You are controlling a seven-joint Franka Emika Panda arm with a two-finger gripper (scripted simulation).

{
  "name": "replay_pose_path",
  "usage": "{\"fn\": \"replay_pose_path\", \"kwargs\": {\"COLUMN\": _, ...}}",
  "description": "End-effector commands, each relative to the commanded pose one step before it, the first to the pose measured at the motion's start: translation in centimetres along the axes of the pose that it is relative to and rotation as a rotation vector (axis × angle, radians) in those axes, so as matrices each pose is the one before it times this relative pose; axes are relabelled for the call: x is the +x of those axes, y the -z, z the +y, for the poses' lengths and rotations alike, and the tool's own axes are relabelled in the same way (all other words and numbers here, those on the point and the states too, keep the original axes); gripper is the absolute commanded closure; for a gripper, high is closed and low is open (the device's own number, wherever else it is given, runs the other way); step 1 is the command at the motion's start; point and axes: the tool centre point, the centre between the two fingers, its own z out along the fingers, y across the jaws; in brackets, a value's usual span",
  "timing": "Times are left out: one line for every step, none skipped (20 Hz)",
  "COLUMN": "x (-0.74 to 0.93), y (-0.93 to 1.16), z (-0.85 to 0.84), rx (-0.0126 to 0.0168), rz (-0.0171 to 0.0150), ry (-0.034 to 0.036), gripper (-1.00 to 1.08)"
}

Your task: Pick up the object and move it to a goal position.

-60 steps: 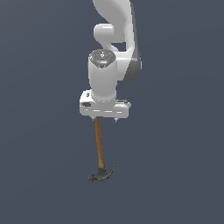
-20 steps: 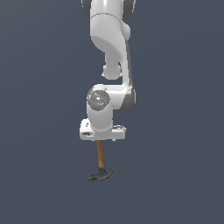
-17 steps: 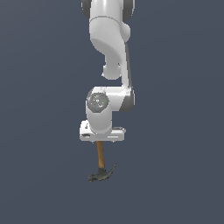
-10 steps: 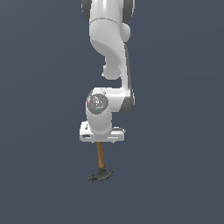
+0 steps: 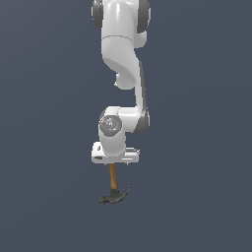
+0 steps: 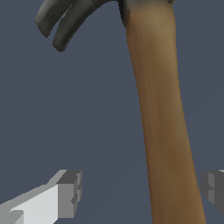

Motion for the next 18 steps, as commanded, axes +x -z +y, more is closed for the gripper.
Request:
{"fn": "replay_pose_path", "kwargs": {"x": -0.121, "y": -0.91, "z": -0.059, "rx": 0.00091, "rz": -0.00407, "ry": 0.00056, "gripper": -0.92}}
{"fn": "replay_pose_path", "kwargs": {"x": 0.038, "y": -0.069, "z": 0.004, "rx": 0.0, "rz": 0.0, "ry": 0.0, "gripper": -0.92}}
{"fn": "replay_pose_path", "kwargs": {"x": 0.04, "y": 0.0, "z": 0.004, "rx": 0.0, "rz": 0.0, "ry": 0.0, "gripper": -0.92}}
{"fn": "replay_pose_path", "kwargs": {"x": 0.016, "y": 0.013, "z": 0.001, "rx": 0.0, "rz": 0.0, "ry": 0.0, "gripper": -0.92}}
{"fn": "replay_pose_path", "kwargs": {"x": 0.0, "y": 0.0, "z": 0.0, "rx": 0.0, "rz": 0.0, "ry": 0.0, "gripper": 1.08}}
{"fn": "replay_pose_path", "kwargs": {"x": 0.0, "y": 0.0, "z": 0.0, "rx": 0.0, "rz": 0.0, "ry": 0.0, "gripper": 1.08}}
{"fn": "replay_pose_path", "kwargs": {"x": 0.0, "y": 0.0, "z": 0.0, "rx": 0.0, "rz": 0.0, "ry": 0.0, "gripper": 1.08}}
{"fn": "replay_pose_path", "kwargs": {"x": 0.0, "y": 0.0, "z": 0.0, "rx": 0.0, "rz": 0.0, "ry": 0.0, "gripper": 1.08}}
{"fn": "replay_pose_path", "kwargs": {"x": 0.0, "y": 0.0, "z": 0.0, "rx": 0.0, "rz": 0.0, "ry": 0.0, "gripper": 1.08}}
{"fn": "replay_pose_path", "kwargs": {"x": 0.0, "y": 0.0, "z": 0.0, "rx": 0.0, "rz": 0.0, "ry": 0.0, "gripper": 1.08}}
{"fn": "replay_pose_path", "kwargs": {"x": 0.0, "y": 0.0, "z": 0.0, "rx": 0.0, "rz": 0.0, "ry": 0.0, "gripper": 1.08}}
{"fn": "replay_pose_path", "kwargs": {"x": 0.0, "y": 0.0, "z": 0.0, "rx": 0.0, "rz": 0.0, "ry": 0.0, "gripper": 1.08}}
{"fn": "replay_pose_path", "kwargs": {"x": 0.0, "y": 0.0, "z": 0.0, "rx": 0.0, "rz": 0.0, "ry": 0.0, "gripper": 1.08}}
{"fn": "replay_pose_path", "kwargs": {"x": 0.0, "y": 0.0, "z": 0.0, "rx": 0.0, "rz": 0.0, "ry": 0.0, "gripper": 1.08}}
{"fn": "replay_pose_path", "kwargs": {"x": 0.003, "y": 0.111, "z": 0.34, "rx": -0.00222, "rz": 0.00079, "ry": -0.00374, "gripper": 1.08}}
{"fn": "replay_pose_path", "kwargs": {"x": -0.011, "y": 0.009, "z": -0.014, "rx": 0.0, "rz": 0.0, "ry": 0.0, "gripper": 1.08}}
{"fn": "replay_pose_path", "kwargs": {"x": -0.032, "y": 0.026, "z": -0.043, "rx": 0.0, "rz": 0.0, "ry": 0.0, "gripper": 1.08}}
{"fn": "replay_pose_path", "kwargs": {"x": -0.053, "y": 0.043, "z": -0.073, "rx": 0.0, "rz": 0.0, "ry": 0.0, "gripper": 1.08}}
